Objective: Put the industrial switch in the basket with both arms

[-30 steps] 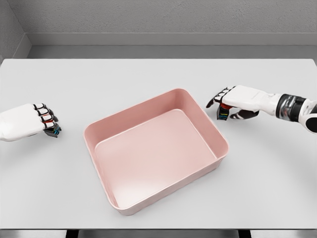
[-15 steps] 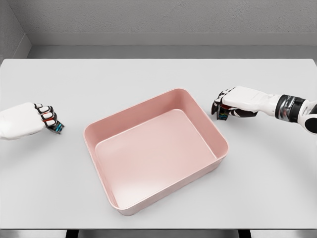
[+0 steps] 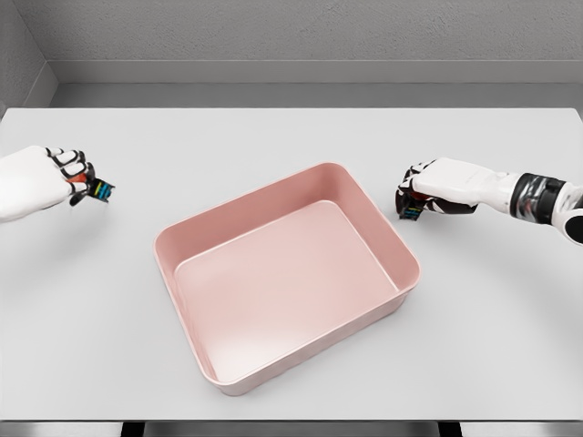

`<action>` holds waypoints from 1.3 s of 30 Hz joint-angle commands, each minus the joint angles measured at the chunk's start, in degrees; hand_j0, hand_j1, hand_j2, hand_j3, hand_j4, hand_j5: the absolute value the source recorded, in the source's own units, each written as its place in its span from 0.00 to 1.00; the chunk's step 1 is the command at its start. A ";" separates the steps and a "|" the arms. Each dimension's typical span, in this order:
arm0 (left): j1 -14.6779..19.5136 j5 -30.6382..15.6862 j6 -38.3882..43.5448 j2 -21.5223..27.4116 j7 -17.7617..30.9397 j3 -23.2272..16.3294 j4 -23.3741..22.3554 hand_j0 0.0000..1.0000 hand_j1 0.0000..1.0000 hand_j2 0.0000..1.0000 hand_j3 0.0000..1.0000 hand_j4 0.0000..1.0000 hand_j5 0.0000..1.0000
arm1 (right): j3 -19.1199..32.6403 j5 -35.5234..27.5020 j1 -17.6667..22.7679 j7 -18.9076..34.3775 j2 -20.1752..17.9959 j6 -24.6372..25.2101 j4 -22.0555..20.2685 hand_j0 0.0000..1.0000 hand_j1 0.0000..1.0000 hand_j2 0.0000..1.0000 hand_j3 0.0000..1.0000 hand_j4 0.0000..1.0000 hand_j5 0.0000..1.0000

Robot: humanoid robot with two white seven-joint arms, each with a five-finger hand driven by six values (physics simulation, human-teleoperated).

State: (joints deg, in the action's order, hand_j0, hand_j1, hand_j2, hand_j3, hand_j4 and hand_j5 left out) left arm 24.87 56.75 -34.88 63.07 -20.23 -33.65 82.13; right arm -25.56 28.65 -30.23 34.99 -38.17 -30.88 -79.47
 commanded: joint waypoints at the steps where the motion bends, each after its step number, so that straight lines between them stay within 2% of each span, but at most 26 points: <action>1: 0.00 -3.05 -0.12 -1.11 0.19 1.13 1.54 0.17 0.17 0.17 0.17 0.17 0.17 | 0.24 -0.53 0.00 0.01 -0.15 0.12 -0.25 0.46 0.46 0.46 0.46 0.46 0.46; 4: -0.09 -5.24 -0.12 -1.19 0.37 2.62 4.62 0.18 0.18 0.18 0.18 0.18 0.18 | 0.51 -0.62 -0.61 0.01 -0.23 0.03 -0.43 0.46 0.46 0.46 0.46 0.46 0.46; 6: 0.00 -5.60 -0.12 -1.98 0.37 2.89 4.97 0.17 0.17 0.17 0.17 0.17 0.17 | 0.51 -0.71 -0.97 0.01 -0.23 -0.14 -0.43 0.46 0.46 0.46 0.46 0.46 0.46; 9: -0.09 -6.21 -0.12 -2.25 0.37 5.26 7.78 0.17 0.17 0.17 0.17 0.17 0.17 | 0.60 -0.79 -1.23 0.01 -0.32 -0.14 -1.13 0.46 0.46 0.46 0.46 0.46 0.46; 11: -0.35 -6.48 -0.12 -2.34 0.37 5.35 10.41 0.17 0.17 0.17 0.17 0.17 0.17 | 0.60 -2.02 -1.23 0.01 -1.46 -0.32 -1.57 0.46 0.46 0.46 0.46 0.46 0.46; 13: -0.61 -6.39 -0.12 -3.83 0.54 5.44 13.67 0.17 0.17 0.17 0.17 0.17 0.17 | 2.88 -3.69 -0.97 0.01 -2.87 -0.67 -2.62 0.46 0.46 0.46 0.46 0.46 0.46; 21: -0.88 -9.46 -0.12 -4.62 0.37 5.17 20.27 0.17 0.17 0.17 0.17 0.17 0.17 | 5.25 -5.54 -0.53 0.01 -5.42 -0.85 -7.81 0.47 0.47 0.47 0.47 0.47 0.47; 23: -1.14 -9.99 -0.12 -4.89 0.37 4.64 20.35 0.17 0.17 0.17 0.17 0.17 0.17 | 5.25 -6.07 -0.62 0.01 -5.42 -0.76 -9.92 0.47 0.47 0.47 0.47 0.47 0.47; 26: -2.64 -10.08 -0.12 -5.76 0.45 3.94 20.35 0.17 0.17 0.17 0.17 0.17 0.17 | 5.25 -8.26 -1.05 0.01 -5.95 -0.76 -10.80 0.47 0.47 0.47 0.47 0.47 0.47; 29: -2.02 -10.08 -0.12 -7.52 0.63 2.36 20.35 0.17 0.17 0.17 0.17 0.17 0.17 | 5.25 -8.26 -1.32 0.01 -5.77 -0.50 -11.06 0.47 0.47 0.47 0.47 0.47 0.47; 33: -1.93 -9.90 -0.12 -10.69 3.53 0.69 20.35 0.18 0.18 0.18 0.18 0.18 0.18 | 5.17 -8.26 -2.20 0.01 -5.24 -0.32 -12.29 0.47 0.47 0.47 0.47 0.47 0.47; 36: -1.76 -9.46 -0.12 -13.76 6.43 -2.39 20.35 0.17 0.17 0.17 0.17 0.17 0.17 | 5.08 -8.35 -3.34 0.01 -4.89 -0.23 -13.17 0.47 0.47 0.47 0.47 0.47 0.47; 39: -1.58 -8.32 -0.12 -15.08 6.52 -3.18 20.35 0.14 0.14 0.14 0.14 0.14 0.14 | 4.55 -8.35 -4.13 0.01 -2.96 -0.23 -13.26 0.47 0.47 0.47 0.47 0.47 0.47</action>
State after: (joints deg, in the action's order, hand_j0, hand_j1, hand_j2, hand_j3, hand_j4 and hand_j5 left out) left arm 23.38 48.35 -34.87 49.23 -14.32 -35.85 102.48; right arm -20.72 20.64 -34.63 35.04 -42.18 -31.29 -92.53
